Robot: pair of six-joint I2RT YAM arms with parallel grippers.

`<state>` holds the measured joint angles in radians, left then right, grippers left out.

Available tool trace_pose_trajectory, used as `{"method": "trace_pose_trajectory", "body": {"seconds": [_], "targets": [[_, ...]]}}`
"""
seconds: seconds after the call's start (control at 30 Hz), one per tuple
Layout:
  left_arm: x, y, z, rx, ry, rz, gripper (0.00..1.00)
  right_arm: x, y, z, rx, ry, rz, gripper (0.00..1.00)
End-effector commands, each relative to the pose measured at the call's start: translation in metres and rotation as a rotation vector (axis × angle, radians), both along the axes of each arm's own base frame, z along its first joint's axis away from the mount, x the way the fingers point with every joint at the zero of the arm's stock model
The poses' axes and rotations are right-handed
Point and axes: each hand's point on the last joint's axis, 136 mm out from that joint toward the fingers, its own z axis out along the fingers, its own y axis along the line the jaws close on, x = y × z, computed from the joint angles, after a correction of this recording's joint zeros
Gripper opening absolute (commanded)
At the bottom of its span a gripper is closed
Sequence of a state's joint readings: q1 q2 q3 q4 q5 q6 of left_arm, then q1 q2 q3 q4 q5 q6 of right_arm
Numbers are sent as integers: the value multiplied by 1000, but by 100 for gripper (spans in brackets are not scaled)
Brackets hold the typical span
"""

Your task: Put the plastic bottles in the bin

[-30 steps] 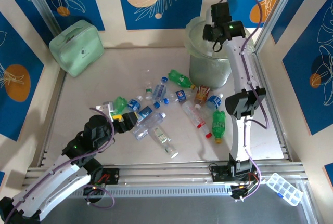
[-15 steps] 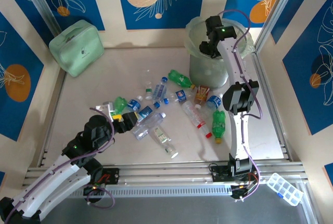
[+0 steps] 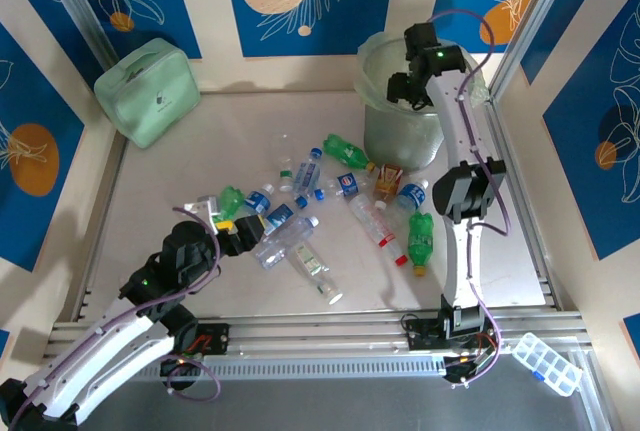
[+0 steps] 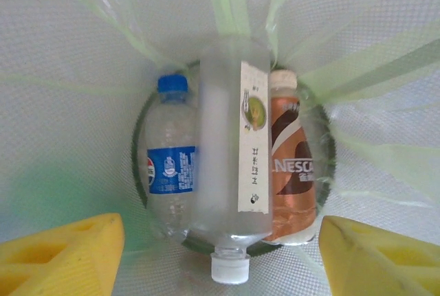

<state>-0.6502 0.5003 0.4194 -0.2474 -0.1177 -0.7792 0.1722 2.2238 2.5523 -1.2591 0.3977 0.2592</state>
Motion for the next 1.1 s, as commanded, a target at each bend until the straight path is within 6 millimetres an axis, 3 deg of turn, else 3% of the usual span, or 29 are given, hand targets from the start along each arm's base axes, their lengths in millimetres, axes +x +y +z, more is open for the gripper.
{"method": "trace_pose_trajectory", "body": {"seconds": [0.0, 0.1, 0.2, 0.3, 0.4, 0.53, 0.77, 0.97, 1.07], "targets": [[3, 5, 1, 14, -18, 24, 99, -24, 3, 99, 25, -244, 4, 74], [3, 6, 1, 22, -21, 31, 99, -46, 22, 139, 53, -353, 53, 73], [4, 7, 0, 27, -23, 35, 99, -73, 49, 162, 64, -416, 134, 71], [4, 8, -1, 34, -21, 38, 99, -105, 80, 167, 41, -456, 243, 71], [4, 8, -1, 34, -24, 36, 99, -142, 107, 154, 0, -467, 350, 71], [4, 8, 0, 31, -27, 32, 98, -197, 144, 108, 36, -412, 505, 67], [3, 12, 2, 30, -40, 50, 98, -288, 188, -23, 74, -109, 684, 66], [4, 14, 1, 33, -43, 61, 98, -334, 208, -110, 23, 103, 710, 70], [4, 14, 0, 35, -42, 62, 97, -343, 217, -135, -43, 150, 715, 77]]}}
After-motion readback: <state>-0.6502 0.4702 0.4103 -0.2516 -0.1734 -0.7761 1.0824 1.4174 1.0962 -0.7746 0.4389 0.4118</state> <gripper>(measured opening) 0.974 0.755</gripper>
